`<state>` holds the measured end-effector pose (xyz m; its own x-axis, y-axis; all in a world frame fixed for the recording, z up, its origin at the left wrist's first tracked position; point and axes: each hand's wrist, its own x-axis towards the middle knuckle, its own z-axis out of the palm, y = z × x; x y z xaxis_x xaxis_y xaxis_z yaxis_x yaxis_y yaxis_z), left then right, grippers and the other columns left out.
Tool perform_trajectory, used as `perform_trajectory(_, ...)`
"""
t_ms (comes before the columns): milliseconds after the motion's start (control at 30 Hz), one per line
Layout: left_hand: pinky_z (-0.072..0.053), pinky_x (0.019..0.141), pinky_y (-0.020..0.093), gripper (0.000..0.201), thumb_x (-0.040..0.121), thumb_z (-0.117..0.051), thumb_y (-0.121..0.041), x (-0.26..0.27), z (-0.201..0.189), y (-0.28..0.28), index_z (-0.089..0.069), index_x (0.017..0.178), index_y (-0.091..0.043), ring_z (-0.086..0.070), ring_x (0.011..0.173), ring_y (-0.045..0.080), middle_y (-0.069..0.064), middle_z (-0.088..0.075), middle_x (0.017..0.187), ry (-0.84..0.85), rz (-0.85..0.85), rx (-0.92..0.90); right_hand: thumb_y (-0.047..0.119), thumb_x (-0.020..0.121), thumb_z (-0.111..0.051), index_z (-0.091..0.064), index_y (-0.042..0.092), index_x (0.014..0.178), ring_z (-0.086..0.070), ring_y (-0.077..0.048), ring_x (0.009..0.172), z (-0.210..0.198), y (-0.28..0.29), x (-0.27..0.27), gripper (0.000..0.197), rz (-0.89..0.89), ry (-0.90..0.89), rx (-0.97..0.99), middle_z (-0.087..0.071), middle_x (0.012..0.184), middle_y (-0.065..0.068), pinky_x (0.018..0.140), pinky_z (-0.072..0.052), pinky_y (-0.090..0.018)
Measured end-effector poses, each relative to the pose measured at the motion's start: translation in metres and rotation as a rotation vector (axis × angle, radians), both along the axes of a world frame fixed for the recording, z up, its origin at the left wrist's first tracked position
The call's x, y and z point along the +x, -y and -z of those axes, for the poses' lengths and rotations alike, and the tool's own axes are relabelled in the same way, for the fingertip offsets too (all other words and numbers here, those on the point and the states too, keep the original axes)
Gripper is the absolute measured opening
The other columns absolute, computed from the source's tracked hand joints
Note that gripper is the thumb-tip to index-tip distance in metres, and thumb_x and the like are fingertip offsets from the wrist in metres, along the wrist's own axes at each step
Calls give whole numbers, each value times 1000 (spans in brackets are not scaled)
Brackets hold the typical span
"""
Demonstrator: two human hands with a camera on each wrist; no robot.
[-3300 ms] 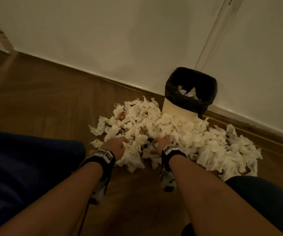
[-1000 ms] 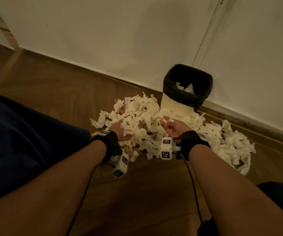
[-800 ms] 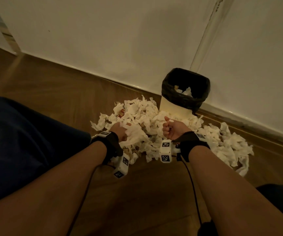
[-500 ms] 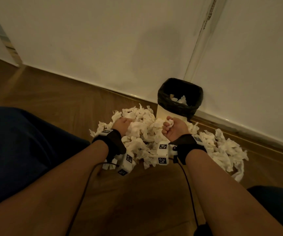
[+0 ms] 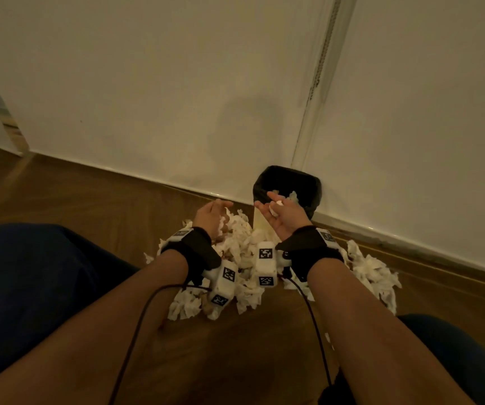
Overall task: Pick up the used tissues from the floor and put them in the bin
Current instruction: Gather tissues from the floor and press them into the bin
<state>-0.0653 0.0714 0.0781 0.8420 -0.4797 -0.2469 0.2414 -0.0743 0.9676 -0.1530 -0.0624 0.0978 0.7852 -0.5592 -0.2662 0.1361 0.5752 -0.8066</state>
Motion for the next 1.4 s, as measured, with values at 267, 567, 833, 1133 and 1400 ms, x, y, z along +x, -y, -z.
perform_trajectory(267, -43, 59, 28, 32, 95, -34, 3, 0, -83, 31, -43, 124, -7, -50, 70, 25, 8, -47, 89, 193, 260, 111, -1, 94, -49, -54, -5, 120, -54, -14, 64, -56, 24, -22, 26, 111, 1, -305, -60, 81, -12, 53, -49, -16)
perform_trajectory(567, -39, 61, 25, 34, 102, -25, -28, -4, -115, 50, -53, 90, -14, -45, 62, 17, 7, -48, 83, 513, 307, 142, 6, 98, -44, -58, -6, 98, -53, -19, 73, -61, 35, -36, 18, 189, 53, -77, -54, 84, -11, 55, -54, -17)
perform_trajectory(833, -43, 82, 21, 47, 88, -30, 15, -19, -84, 72, -58, 120, -5, -50, 119, 29, 18, -49, 133, 500, 295, 241, -7, 92, -49, -52, -11, 122, -58, -30, 100, -57, 37, -35, 30, 214, 19, -209, -59, 104, -21, 69, -56, -20)
perform_trajectory(1133, -40, 60, 26, 24, 91, -34, 9, 8, -65, 87, -41, 97, -14, -41, 57, 12, 2, -41, 71, 265, 106, 26, -2, 91, -55, -62, 1, 104, -56, -14, 59, -46, 66, -19, 15, 373, -32, -176, -61, 74, -10, 50, -53, -16)
perform_trajectory(1400, -38, 55, 21, 27, 100, -34, -10, 39, -34, 120, -52, 119, -6, -48, 60, 16, 9, -53, 75, 441, 248, 232, -2, 89, -57, -57, -7, 118, -58, -17, 66, 2, 115, 17, 29, 328, -226, -100, -58, 79, -10, 53, -53, -20)
